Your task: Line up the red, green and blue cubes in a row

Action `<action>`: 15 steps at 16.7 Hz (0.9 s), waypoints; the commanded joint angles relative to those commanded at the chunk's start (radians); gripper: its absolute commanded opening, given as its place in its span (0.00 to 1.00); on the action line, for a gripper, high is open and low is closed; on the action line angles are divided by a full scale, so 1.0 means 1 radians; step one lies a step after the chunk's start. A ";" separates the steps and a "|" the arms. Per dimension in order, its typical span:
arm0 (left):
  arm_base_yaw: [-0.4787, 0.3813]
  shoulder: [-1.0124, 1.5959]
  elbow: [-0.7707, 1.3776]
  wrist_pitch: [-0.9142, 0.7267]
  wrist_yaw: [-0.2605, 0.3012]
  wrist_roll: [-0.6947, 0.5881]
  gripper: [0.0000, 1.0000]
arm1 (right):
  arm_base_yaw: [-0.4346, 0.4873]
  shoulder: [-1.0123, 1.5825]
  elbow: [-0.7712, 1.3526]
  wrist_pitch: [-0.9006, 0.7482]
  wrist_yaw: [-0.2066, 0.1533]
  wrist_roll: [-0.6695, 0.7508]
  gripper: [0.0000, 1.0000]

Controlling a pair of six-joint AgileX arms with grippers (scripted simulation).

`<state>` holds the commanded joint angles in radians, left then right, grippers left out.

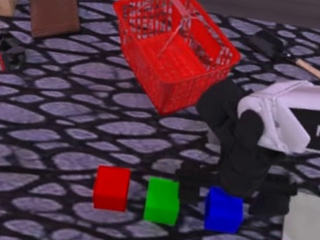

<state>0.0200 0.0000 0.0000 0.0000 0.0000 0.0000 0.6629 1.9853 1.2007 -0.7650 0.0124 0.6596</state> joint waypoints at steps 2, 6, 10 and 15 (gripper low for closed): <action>0.000 0.000 0.000 0.000 0.000 0.000 1.00 | 0.000 0.000 0.000 0.000 0.000 0.000 1.00; 0.000 0.000 0.000 0.000 0.000 0.000 1.00 | -0.001 -0.002 0.003 -0.004 0.000 0.000 1.00; 0.000 0.000 0.000 0.000 0.000 0.000 1.00 | 0.008 -0.045 0.065 -0.116 -0.003 -0.002 1.00; 0.000 0.000 0.000 0.000 0.000 0.000 1.00 | 0.009 -0.113 0.145 -0.257 -0.001 -0.001 1.00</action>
